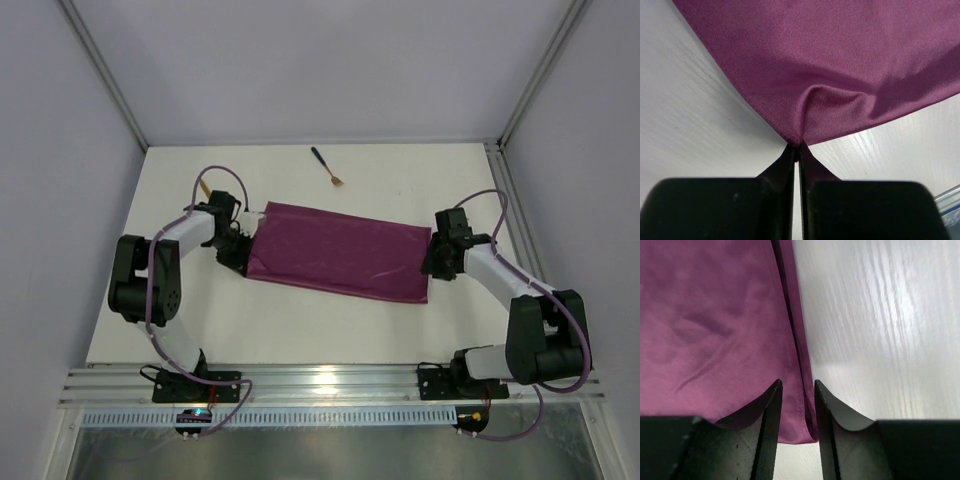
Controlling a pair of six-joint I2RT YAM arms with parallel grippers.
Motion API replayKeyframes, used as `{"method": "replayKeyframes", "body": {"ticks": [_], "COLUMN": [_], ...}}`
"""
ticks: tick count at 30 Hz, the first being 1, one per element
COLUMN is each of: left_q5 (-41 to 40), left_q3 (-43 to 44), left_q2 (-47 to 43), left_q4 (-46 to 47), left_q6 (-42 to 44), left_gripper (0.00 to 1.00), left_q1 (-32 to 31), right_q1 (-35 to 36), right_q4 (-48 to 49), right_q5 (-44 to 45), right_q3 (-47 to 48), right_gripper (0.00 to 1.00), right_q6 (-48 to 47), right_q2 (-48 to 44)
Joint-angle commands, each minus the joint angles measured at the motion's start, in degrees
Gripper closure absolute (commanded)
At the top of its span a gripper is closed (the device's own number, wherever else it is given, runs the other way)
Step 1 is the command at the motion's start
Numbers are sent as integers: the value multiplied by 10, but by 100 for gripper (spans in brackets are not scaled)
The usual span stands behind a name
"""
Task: Fold the napkin into a case and place the utensils inside
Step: Move the rectangle-folded napkin to the center of the board, then smooth out the rectangle-folded napkin at the center of the board.
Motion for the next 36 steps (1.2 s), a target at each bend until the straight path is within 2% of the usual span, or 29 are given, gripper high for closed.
{"method": "replayKeyframes", "body": {"ticks": [1, 10, 11, 12, 14, 16, 19, 20, 24, 30, 36], "left_q5": [14, 14, 12, 9, 7, 19, 15, 7, 25, -1, 2], "left_q3": [-19, -61, -61, -61, -42, 5, 65, 96, 172, 288, 304], "left_q2": [-28, -123, -129, -135, -151, -156, -139, -115, -13, 136, 180], "left_q4": [-14, -156, -164, -177, -185, -182, -132, -113, -44, -23, -40], "left_q6": [18, 124, 129, 133, 140, 125, 79, 48, -6, -30, -23], "left_gripper": [100, 100, 81, 67, 47, 43, 45, 51, 57, 61, 62], "left_q1": [-1, -3, -3, -3, -1, 20, 60, 63, 62, 60, 58], "right_q1": [-20, -32, -31, -31, -30, -30, -30, -29, -29, -30, -30], "right_q4": [4, 26, 32, 37, 48, 53, 49, 49, 40, 34, 33], "right_q5": [10, -35, -37, -59, -76, -94, -102, -96, -84, -82, -100], "right_q3": [70, 189, 202, 208, 229, 254, 296, 305, 346, 381, 389], "right_gripper": [63, 64, 65, 76, 84, 85, 85, 85, 85, 84, 83], "right_q6": [-32, -78, -83, -90, -111, -125, -137, -142, -156, -168, -170], "right_q2": [24, 110, 116, 126, 138, 164, 209, 220, 273, 328, 361]}}
